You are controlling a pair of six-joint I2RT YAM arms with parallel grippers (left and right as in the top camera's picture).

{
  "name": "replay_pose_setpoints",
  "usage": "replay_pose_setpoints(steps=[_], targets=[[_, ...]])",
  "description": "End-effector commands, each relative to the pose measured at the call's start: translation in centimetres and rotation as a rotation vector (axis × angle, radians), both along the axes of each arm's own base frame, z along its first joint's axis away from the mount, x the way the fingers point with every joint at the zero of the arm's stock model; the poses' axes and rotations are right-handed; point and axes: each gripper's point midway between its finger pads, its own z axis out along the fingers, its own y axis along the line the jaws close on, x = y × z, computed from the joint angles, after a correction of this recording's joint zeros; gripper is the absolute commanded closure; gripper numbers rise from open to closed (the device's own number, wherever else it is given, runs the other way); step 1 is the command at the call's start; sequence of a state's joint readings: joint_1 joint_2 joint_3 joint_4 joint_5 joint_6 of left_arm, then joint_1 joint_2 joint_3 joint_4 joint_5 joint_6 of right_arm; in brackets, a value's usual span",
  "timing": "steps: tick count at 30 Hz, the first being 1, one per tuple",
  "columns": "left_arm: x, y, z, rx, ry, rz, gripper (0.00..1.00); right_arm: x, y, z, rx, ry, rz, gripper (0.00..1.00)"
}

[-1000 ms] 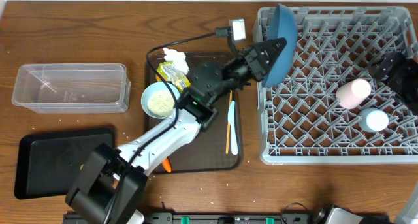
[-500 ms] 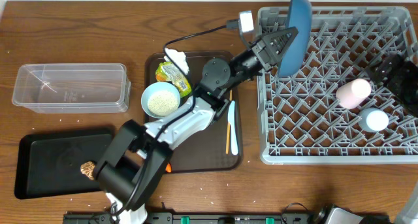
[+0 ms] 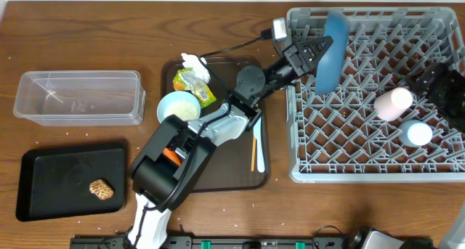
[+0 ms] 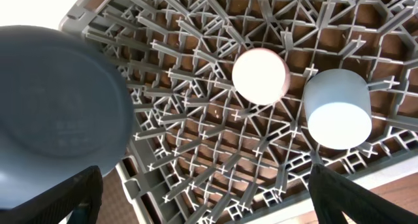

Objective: Sort waste into correct bins and load items into the dishwasher rack
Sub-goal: 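Lower the blue plate upright into the dish rack slots with the left gripper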

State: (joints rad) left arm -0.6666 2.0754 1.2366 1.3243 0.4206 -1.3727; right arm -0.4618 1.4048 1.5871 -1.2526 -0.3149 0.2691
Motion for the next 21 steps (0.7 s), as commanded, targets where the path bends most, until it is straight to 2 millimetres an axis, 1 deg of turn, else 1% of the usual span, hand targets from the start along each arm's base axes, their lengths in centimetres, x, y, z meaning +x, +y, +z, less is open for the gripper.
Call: replay_pose_setpoints(steps=[1, 8, 17, 21], targets=[[1.3, 1.2, 2.1, -0.080, 0.008, 0.042, 0.94, -0.4, -0.1, 0.4, -0.022, -0.009, 0.011, 0.06], [2.7, 2.5, 2.2, -0.124, 0.055, 0.095, 0.94, -0.5, -0.1, 0.4, -0.024, -0.006, 0.017, 0.06], [2.4, 1.7, 2.6, -0.134, 0.060, 0.092, 0.94, -0.5, -0.1, 0.4, -0.024, -0.006, 0.017, 0.06], [1.7, 0.6, 2.2, -0.127, 0.072, 0.074, 0.94, -0.5, -0.1, 0.4, -0.023, -0.005, 0.017, 0.06]])
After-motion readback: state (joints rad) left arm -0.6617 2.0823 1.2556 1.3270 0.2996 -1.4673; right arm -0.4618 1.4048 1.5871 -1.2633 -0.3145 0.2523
